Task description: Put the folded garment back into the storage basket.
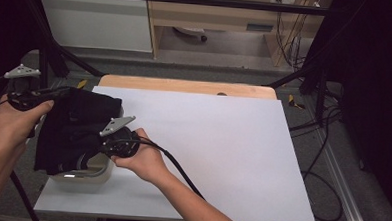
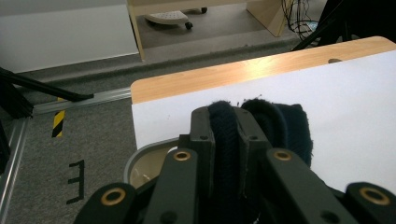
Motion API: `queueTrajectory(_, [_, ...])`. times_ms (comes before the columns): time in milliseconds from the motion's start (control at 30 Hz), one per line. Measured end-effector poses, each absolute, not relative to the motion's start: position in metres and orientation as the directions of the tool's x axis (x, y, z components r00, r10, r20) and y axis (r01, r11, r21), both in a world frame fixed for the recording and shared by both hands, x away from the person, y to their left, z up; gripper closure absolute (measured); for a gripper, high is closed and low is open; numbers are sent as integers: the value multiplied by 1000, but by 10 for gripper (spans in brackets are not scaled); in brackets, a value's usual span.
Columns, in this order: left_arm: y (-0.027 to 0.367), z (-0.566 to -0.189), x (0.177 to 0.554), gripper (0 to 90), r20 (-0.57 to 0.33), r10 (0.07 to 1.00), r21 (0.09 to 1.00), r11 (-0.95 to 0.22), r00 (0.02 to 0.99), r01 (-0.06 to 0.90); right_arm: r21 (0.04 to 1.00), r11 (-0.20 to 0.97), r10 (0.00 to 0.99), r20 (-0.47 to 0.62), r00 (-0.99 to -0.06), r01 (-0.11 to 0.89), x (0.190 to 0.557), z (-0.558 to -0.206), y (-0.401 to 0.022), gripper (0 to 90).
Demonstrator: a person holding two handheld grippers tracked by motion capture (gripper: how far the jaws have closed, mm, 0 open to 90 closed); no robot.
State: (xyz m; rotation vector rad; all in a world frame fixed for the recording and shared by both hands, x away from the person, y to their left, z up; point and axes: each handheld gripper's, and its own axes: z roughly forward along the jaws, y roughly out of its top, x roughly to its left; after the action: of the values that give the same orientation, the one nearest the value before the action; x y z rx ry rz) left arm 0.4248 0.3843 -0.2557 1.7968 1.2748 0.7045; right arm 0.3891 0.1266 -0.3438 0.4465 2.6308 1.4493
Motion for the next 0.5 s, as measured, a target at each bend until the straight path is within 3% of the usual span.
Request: queueTrajectory(500, [390,-259,424,794,-5,946,849,-167,324,501,838,504,299,56,-953,208,390,-347,134,815])
